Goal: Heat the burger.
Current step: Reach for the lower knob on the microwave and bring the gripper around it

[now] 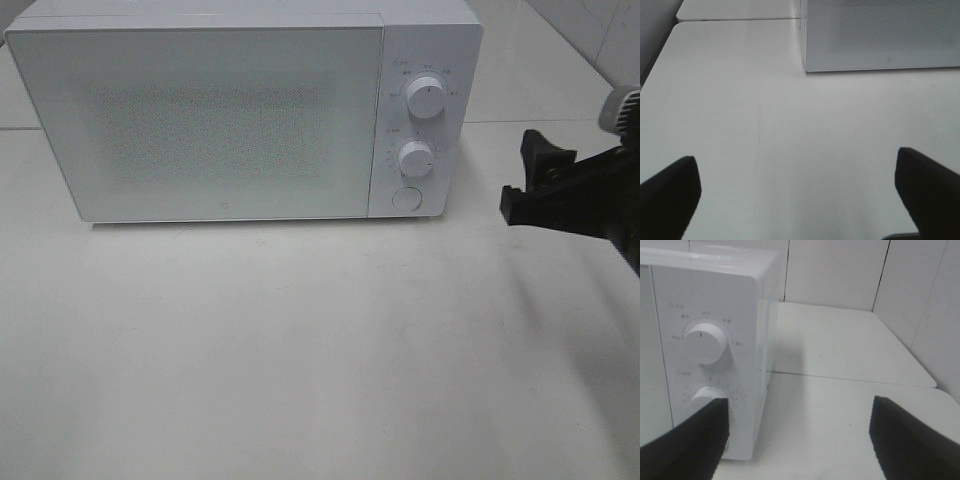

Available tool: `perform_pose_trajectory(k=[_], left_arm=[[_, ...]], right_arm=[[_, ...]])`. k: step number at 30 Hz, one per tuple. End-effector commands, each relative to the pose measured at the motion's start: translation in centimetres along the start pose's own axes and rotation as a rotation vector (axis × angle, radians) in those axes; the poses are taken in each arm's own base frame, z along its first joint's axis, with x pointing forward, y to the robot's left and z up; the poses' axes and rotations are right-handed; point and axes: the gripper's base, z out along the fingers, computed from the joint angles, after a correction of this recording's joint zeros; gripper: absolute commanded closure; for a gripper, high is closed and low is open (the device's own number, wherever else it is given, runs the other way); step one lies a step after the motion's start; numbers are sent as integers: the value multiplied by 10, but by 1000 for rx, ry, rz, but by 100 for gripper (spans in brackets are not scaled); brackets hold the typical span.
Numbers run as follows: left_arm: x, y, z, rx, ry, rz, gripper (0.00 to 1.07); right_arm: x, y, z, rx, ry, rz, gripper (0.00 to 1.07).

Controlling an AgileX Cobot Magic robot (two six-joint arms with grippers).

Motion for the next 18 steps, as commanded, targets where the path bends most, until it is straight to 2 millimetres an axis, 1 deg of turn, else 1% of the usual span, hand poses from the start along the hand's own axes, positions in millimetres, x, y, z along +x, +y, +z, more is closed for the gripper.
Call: perform_pose_trajectory(k=[1,4,6,7,9,10,12,15,16,17,18], left_arm=[[1,-1,-3,-2,-34,-8,9],[1,-1,-3,-2,-34,-8,9],[1,-1,-3,-2,-34,-8,9],[1,-1,-3,-2,-34,-8,9],[1,-1,-3,-2,-34,-8,9],[1,-1,-3,-2,-34,-8,9],[1,-1,-3,-2,-34,-8,9],[1,-1,-3,-2,-34,-8,9],[1,-1,-3,-2,-34,-8,9],[1,-1,-3,-2,-34,-8,9],[1,-1,-3,-2,-34,-8,9]], right_arm=[[-8,8,5,72,-92,4,30],[-7,12,8,69,-87,10,30],[1,23,18,61,-61,56,30],[1,23,18,61,-61,56,30],[7,32,27,60,-46,87,30],[7,32,27,60,-46,87,30],[12,44,31,52,-46,79,30],[13,48,32,48,-48,76,30],[15,57,35,35,-52,70,31],[16,62,40,33,-50,76,31],[16,62,40,33,-50,76,31]])
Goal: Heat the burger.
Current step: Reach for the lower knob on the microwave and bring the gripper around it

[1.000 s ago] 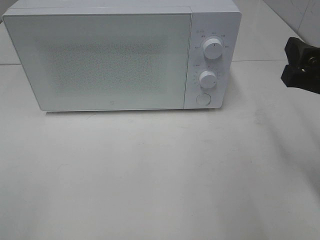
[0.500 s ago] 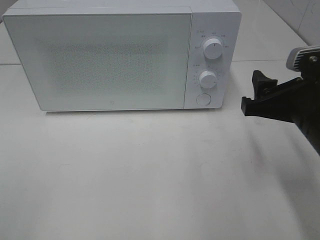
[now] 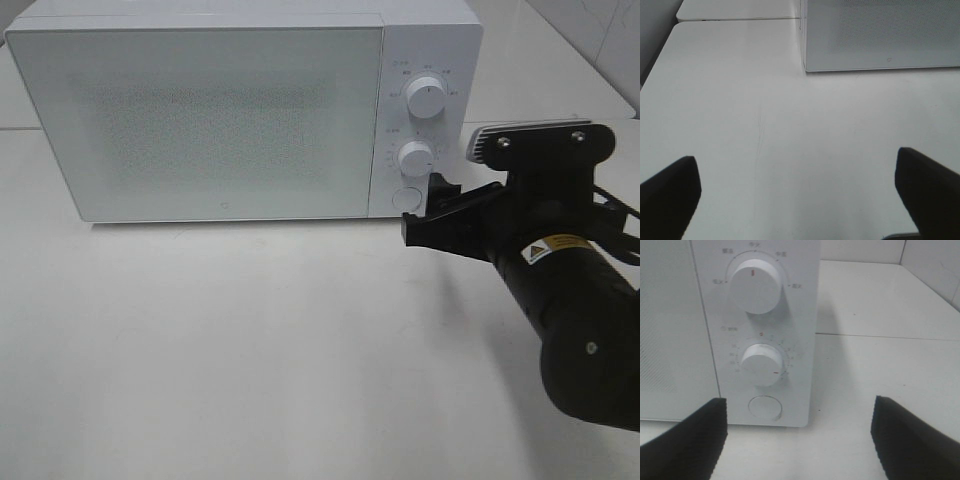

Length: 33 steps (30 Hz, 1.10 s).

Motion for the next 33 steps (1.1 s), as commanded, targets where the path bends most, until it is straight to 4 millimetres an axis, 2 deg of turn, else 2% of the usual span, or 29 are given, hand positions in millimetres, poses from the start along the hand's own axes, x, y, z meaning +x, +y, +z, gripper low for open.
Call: perform_pose_trajectory(k=[1,11,16,20,33], left_arm=[[1,-1,-3,-2,-34,-8,9],[1,-1,-3,-2,-34,-8,9],[1,-1,-3,-2,-34,-8,9],[1,-1,-3,-2,-34,-8,9],[1,-1,-3,-2,-34,-8,9]], right_arm=[[-17,5,6,54,-186,29,31],[-17,22,26,62,-198,54,31],[-19,26,37,147,-186,70,31],[-19,37,50,167,-190,28,31],[-11,38,82,219,-188,20,31]])
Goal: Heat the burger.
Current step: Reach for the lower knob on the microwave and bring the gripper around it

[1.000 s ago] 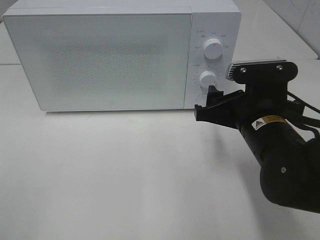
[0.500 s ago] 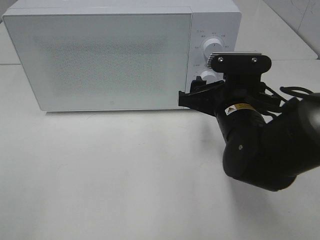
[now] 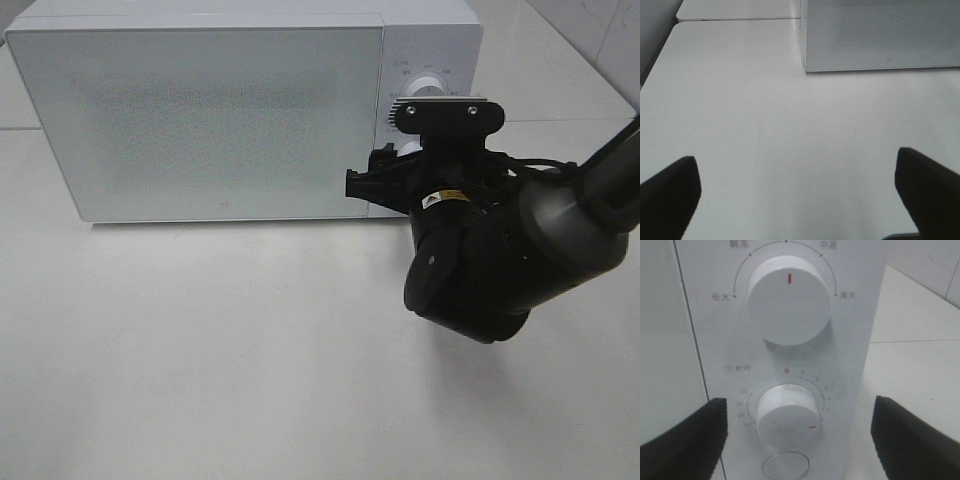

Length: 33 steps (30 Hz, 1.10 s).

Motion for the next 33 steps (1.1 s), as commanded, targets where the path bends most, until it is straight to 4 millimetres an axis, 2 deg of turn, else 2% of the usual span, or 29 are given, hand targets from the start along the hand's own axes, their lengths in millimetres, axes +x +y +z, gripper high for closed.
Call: perform_pose_trajectory(k=[1,7,14,33], left_arm=[[1,-1,-3,-2,-34,-8,9],[1,-1,-3,-2,-34,-8,9],[1,-1,-2,-2,-33,-7,9],[1,-1,-2,-2,-33,-7,9]], right_arm=[[-14,-6,7,93,-178,-16,31],[-10,-3,16,104,-176,-19,31],[-15,-8,27,132,-192,0,31],[-10,-1,22,112,-184,22,31]])
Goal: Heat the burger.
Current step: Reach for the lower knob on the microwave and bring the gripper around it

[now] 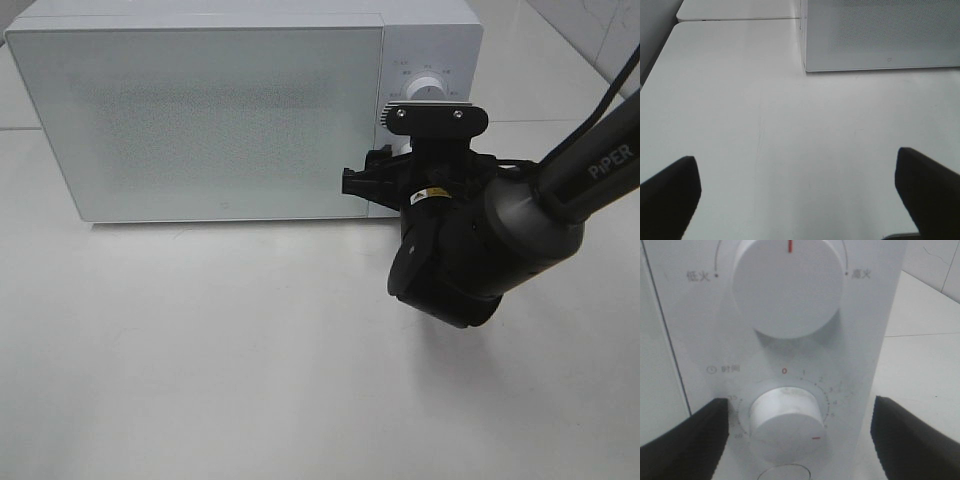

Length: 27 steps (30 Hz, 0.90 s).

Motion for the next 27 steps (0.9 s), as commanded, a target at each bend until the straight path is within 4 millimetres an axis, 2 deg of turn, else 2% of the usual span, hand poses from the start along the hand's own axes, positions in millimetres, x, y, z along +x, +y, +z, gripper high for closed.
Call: perform_pose_trajectory(k=[1,27], left_arm=[[1,-1,-2,-2,-33,-7,9],[1,-1,-2,-2,-33,-7,9]], right_arm=[[-19,-4,-1,72,-194,15,31],[-18,0,-4,53,-183,19,32]])
